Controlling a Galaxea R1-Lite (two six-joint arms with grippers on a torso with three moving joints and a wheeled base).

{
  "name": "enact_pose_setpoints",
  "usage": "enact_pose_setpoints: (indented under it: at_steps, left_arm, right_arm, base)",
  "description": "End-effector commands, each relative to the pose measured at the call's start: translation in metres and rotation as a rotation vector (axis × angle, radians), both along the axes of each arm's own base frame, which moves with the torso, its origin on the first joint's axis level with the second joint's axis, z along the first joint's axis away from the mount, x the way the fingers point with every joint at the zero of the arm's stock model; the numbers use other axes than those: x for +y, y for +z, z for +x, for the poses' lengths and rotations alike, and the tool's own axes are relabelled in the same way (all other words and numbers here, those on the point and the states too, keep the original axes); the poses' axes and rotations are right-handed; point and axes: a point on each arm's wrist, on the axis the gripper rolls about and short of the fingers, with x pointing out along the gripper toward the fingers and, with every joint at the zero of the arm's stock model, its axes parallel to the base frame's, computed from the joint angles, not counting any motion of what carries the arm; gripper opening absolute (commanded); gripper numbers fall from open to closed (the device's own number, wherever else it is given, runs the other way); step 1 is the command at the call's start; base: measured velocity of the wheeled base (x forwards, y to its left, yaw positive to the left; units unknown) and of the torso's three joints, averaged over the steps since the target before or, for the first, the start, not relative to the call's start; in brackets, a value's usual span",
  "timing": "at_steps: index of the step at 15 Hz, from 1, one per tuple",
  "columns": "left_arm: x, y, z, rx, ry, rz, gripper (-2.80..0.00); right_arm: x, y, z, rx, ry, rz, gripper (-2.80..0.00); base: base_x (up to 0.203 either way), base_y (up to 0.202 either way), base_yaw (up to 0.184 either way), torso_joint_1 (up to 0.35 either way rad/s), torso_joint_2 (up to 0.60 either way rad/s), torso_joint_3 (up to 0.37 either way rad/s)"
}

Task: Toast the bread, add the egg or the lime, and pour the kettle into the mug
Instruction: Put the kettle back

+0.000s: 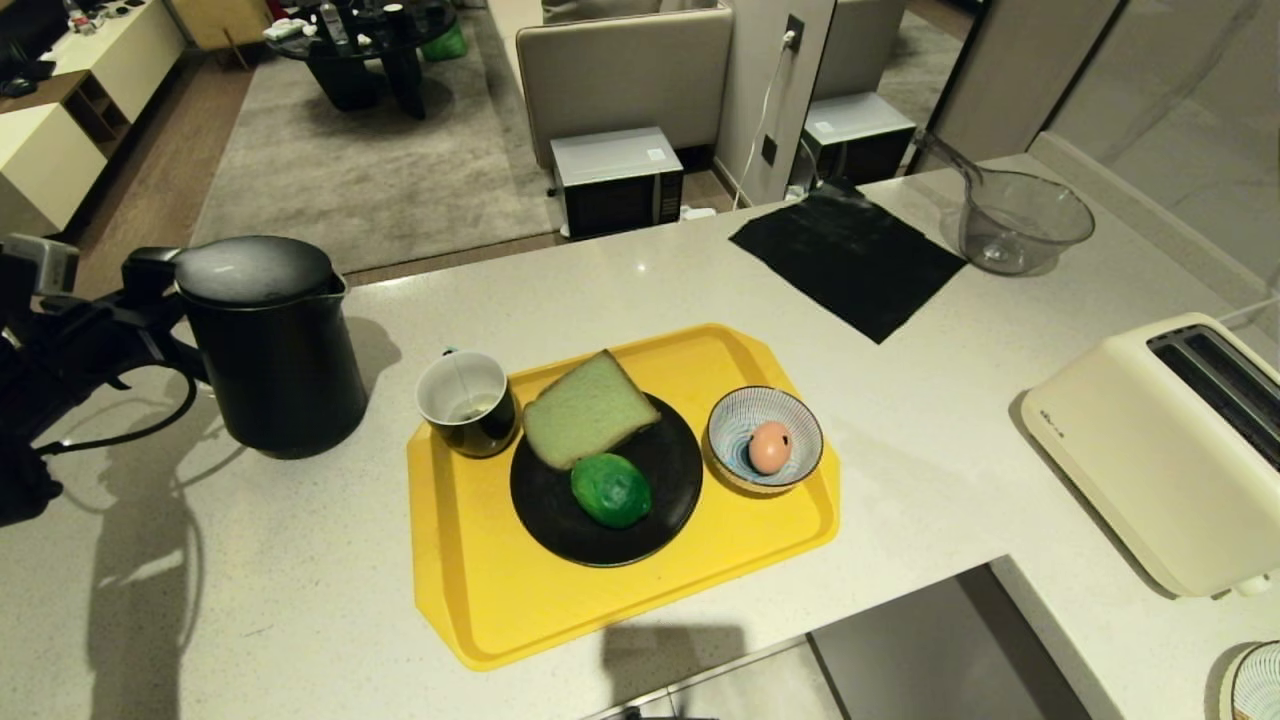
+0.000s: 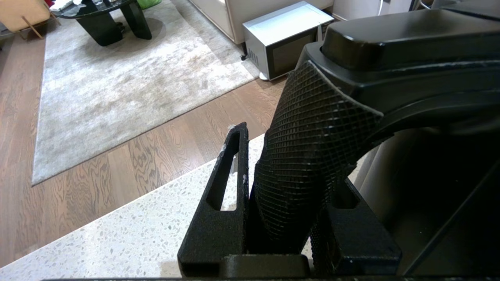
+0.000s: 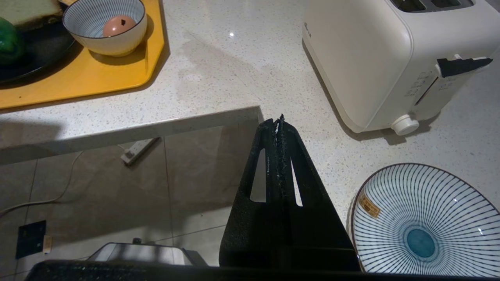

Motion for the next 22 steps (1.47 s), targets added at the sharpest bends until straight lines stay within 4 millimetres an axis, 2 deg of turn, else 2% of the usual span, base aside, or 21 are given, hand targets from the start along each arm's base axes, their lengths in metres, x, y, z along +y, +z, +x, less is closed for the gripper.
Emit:
enact_pose_setpoints:
  at_steps: [1, 11, 15, 22]
  left_arm:
    - [0.001, -0.002, 0.001, -0.001, 0.0, 0.002, -2.8]
    - [0.002, -0.001, -0.003, 0.003, 0.001, 0.005, -2.8]
    - [0.0, -0.018, -0.007, 0.052, 0.006, -0.003, -2.8]
    - [-0.005, -0.034, -0.017, 0.086, 0.003, -0.018, -2.8]
  right_arm:
    - [0.0, -0.008, 0.002, 0.027, 0.001, -0.001, -2.8]
    - [0.0, -0.008, 0.002, 0.027, 0.001, -0.001, -2.8]
    - [0.0, -0.008, 0.002, 0.027, 0.001, -0.001, -2.8]
    - [0.0, -0.008, 0.002, 0.027, 0.001, -0.001, -2.8]
  base:
    - [0.0, 0.0, 0.0, 0.0, 0.0, 0.0]
    - [0.0, 0.0, 0.0, 0.0, 0.0, 0.0]
    - [0.0, 0.0, 0.0, 0.0, 0.0, 0.0]
    - [0.0, 0.0, 0.0, 0.0, 0.0, 0.0]
